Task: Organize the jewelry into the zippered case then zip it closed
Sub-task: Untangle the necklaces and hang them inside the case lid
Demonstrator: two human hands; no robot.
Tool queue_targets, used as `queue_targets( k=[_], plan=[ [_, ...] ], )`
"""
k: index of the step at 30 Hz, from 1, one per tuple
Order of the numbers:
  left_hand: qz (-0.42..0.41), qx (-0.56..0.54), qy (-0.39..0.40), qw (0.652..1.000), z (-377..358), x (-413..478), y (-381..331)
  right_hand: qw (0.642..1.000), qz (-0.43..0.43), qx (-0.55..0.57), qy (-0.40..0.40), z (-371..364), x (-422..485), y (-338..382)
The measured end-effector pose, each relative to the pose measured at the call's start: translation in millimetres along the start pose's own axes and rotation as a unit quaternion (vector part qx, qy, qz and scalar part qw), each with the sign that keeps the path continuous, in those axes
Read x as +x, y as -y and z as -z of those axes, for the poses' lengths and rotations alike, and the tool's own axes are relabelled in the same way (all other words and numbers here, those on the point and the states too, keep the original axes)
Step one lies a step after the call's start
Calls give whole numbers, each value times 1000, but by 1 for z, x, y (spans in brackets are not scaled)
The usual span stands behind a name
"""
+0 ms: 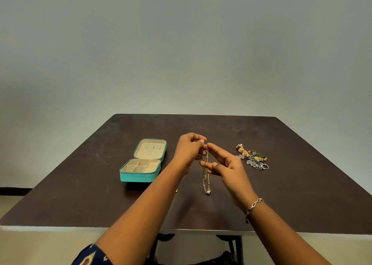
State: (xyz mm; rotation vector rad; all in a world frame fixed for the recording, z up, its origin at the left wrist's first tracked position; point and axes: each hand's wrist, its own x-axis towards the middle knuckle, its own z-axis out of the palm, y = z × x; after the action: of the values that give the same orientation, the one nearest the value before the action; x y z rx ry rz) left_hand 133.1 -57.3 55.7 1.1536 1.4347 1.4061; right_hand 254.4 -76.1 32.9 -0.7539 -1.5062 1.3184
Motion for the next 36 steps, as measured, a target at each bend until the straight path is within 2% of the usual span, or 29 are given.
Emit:
queue_targets(
  k=[13, 18, 23, 27, 30, 36],
  plan=[
    [26, 23, 75, 997, 4, -9, 2, 997, -18, -40, 56, 6, 2, 0],
    [36, -2, 102, 994, 10, -9, 1, 993, -44, -100, 33, 15, 6, 0],
    [47, -35, 118, 991, 13, -11, -9, 990, -23, -130, -40, 24, 10, -4],
    [58, -58, 140, 987, 13, -15, -14, 997, -12, -80, 8, 24, 9, -7],
    [63, -67, 153, 984, 12, -17, -16, 998, -44, 18, 42, 22, 8, -11],
    [55, -154, 111, 980, 16, -16, -20, 988, -122, 99, 2, 27, 9, -23]
  ],
)
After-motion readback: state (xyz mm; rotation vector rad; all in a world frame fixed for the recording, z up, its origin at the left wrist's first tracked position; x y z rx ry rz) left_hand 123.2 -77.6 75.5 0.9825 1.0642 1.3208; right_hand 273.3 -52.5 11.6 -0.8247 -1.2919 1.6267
